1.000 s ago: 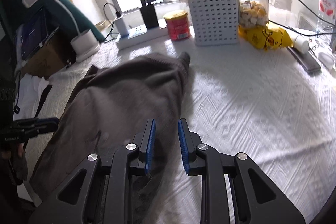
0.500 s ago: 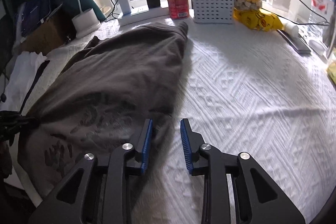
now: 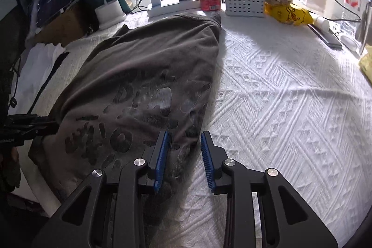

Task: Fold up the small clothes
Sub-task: 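Open both tools and release the T-shirt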

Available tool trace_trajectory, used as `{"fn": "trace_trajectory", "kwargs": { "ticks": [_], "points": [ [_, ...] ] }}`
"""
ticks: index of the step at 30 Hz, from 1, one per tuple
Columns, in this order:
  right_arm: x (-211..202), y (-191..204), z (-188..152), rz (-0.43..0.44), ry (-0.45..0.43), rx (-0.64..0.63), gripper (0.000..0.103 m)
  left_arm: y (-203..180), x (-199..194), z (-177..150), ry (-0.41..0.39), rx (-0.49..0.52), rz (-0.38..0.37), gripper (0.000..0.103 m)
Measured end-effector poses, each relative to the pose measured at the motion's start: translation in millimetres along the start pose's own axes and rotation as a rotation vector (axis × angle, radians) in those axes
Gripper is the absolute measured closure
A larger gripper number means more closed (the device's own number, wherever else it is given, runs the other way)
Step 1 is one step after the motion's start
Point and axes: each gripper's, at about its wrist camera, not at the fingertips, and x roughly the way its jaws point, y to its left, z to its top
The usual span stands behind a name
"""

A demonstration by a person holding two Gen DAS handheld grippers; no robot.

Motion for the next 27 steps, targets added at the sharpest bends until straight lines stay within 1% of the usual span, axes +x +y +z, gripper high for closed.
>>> {"fn": "trace_trajectory", "kwargs": {
  "ticks": [2, 5, 7, 9, 11, 12, 13, 15, 16, 18, 19, 20, 27],
  "points": [
    [-2, 1, -2, 0.000, 0.001, -0.004, 0.072, -2, -1, -4, 0.003, 0.008, 0.006, 0.074],
    [-3, 2, -5, 0.004, 0.001, 0.000, 0.071, -5, -3, -8, -0.014, 0.028, 0.019, 0.074],
    [-4, 2, -6, 0.010, -0.001, 0.002, 0.071, -9, -2, -9, -0.026, 0.030, 0.057, 0.074],
    [-5, 1, -7, 0.015, -0.001, 0.007, 0.071, -19, 1, -6, -0.026, 0.057, 0.116, 0.074],
    [-6, 0, -8, 0.016, -0.001, 0.007, 0.071, -24, 1, -2, -0.038, 0.071, 0.130, 0.073],
    [-7, 0, -8, 0.019, 0.000, 0.007, 0.071, -24, 1, 1, -0.046, 0.070, 0.128, 0.071],
    [-8, -2, -8, 0.022, 0.001, 0.007, 0.071, -24, 0, 4, -0.054, 0.065, 0.124, 0.063],
    [-9, -4, -7, 0.028, 0.003, 0.009, 0.071, -24, -2, 11, -0.070, 0.050, 0.115, 0.053],
    [-9, -6, -6, 0.032, 0.003, 0.010, 0.071, -24, -2, 15, -0.076, 0.045, 0.116, 0.052],
    [-9, -10, -4, 0.036, 0.000, 0.015, 0.066, -24, 0, 21, -0.078, 0.043, 0.130, 0.052],
    [-9, -13, -2, 0.037, -0.001, 0.019, 0.058, -23, 2, 25, -0.076, 0.038, 0.137, 0.052],
    [-9, -15, -1, 0.040, -0.003, 0.024, 0.052, -23, 3, 27, -0.076, 0.033, 0.141, 0.052],
    [-3, -35, 8, 0.050, -0.008, 0.051, 0.051, -19, 12, 51, -0.081, 0.024, 0.171, 0.052]
  ]
}}
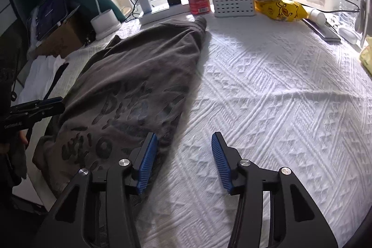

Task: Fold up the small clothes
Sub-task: 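Open both tools and release the T-shirt, then grasp the folded T-shirt with the left tool while the right tool grasps beside it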

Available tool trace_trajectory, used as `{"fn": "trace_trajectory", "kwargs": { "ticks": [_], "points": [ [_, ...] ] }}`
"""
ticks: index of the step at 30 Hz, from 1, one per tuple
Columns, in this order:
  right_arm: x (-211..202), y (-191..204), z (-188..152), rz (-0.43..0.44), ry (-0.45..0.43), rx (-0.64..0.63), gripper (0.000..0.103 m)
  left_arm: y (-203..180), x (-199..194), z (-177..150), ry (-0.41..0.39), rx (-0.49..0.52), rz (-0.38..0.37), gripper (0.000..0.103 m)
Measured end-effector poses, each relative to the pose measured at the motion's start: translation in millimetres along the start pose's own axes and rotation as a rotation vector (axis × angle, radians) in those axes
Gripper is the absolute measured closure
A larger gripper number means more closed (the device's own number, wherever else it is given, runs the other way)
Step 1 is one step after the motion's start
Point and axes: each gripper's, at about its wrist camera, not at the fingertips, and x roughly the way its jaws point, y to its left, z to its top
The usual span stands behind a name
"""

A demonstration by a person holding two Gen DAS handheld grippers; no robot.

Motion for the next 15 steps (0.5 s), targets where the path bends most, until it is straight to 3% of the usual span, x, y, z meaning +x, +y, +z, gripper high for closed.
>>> {"fn": "trace_trajectory", "kwargs": {
  "ticks": [15],
  "points": [
    [10, -33, 40, -0.010, -0.041, 0.021, 0.051, 12, 29, 41, -0.014, -0.045, -0.016, 0.052]
  ]
}}
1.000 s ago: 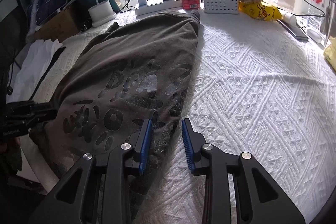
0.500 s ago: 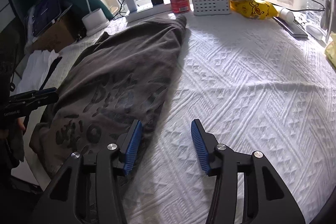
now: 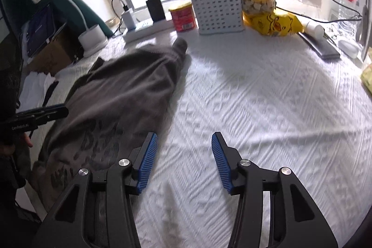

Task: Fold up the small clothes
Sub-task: 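Grasp the folded T-shirt with the left tool while the right tool grasps beside it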

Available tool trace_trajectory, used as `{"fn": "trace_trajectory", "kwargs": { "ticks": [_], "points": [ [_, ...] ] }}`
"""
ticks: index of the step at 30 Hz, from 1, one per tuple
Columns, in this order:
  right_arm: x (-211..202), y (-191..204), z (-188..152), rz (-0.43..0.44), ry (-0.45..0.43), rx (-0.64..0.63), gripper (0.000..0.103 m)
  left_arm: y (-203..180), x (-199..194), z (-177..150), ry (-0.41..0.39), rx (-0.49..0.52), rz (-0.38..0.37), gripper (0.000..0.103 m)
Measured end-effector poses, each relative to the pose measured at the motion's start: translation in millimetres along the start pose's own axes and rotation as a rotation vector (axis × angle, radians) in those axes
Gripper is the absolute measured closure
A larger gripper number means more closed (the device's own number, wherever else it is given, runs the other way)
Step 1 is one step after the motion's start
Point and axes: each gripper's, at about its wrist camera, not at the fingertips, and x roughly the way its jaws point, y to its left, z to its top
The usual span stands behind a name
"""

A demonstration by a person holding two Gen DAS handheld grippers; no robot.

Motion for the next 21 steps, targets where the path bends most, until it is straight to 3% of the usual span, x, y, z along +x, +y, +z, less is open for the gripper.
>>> {"fn": "trace_trajectory", "kwargs": {
  "ticks": [1, 4, 14, 17, 19, 21],
  "points": [
    [1, -2, 5, -0.009, -0.008, 0.004, 0.049, 3, 0, 4, -0.006, -0.003, 0.004, 0.052],
    [4, -8, 14, -0.019, -0.018, 0.017, 0.029, 14, -2, 15, -0.026, -0.013, 0.021, 0.052],
    [22, -13, 39, -0.026, -0.038, 0.030, 0.029, 52, 19, 43, -0.036, -0.054, 0.077, 0.052],
    [31, -10, 43, -0.016, -0.032, 0.028, 0.029, 61, 33, 46, -0.013, -0.097, 0.033, 0.052],
    [38, -7, 47, -0.003, -0.027, 0.027, 0.029, 64, 35, 48, -0.037, -0.112, -0.004, 0.037],
    [43, -4, 49, 0.009, -0.021, 0.026, 0.029, 62, 38, 51, -0.038, -0.112, -0.034, 0.030]
  ]
}}
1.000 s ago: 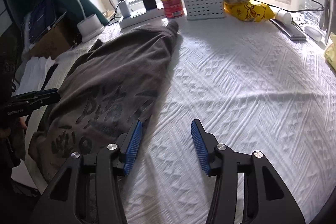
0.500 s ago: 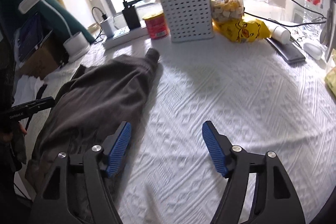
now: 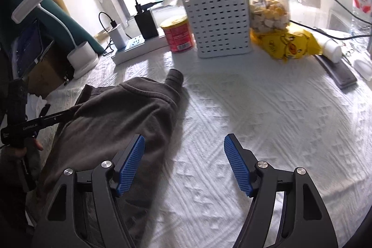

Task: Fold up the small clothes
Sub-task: 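Grasp the folded T-shirt with the left tool while the right tool grasps beside it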

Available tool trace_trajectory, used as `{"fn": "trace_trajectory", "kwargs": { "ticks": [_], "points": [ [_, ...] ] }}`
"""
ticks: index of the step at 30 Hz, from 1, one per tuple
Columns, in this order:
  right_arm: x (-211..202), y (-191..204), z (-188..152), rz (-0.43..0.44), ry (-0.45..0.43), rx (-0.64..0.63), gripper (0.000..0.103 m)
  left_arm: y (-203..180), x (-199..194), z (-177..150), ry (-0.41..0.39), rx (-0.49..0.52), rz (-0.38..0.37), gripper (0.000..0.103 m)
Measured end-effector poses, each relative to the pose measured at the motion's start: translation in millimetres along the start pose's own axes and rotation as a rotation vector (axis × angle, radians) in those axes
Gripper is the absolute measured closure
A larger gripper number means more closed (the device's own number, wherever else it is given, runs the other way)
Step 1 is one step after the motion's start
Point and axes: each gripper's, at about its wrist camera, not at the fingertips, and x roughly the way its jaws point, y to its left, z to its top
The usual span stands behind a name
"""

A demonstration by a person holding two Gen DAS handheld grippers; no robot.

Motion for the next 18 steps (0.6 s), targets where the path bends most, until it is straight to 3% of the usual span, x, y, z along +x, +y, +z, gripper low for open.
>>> {"fn": "trace_trajectory", "kwargs": {
  "ticks": [4, 12, 15, 18],
  "points": [
    [15, 7, 4, 0.025, 0.018, -0.003, 0.029, -17, 8, 2, 0.023, 0.062, 0.010, 0.011],
    [41, 26, 6, 0.061, 0.032, -0.042, 0.029, -65, 25, -8, 0.085, 0.251, -0.047, 0.010],
    [48, 37, 5, 0.034, 0.016, -0.087, 0.029, -74, 27, -10, 0.105, 0.253, -0.125, 0.016],
    [55, 53, 1, 0.033, 0.031, -0.162, 0.039, -82, 28, -14, 0.097, 0.291, -0.102, 0.017]
  ]
}}
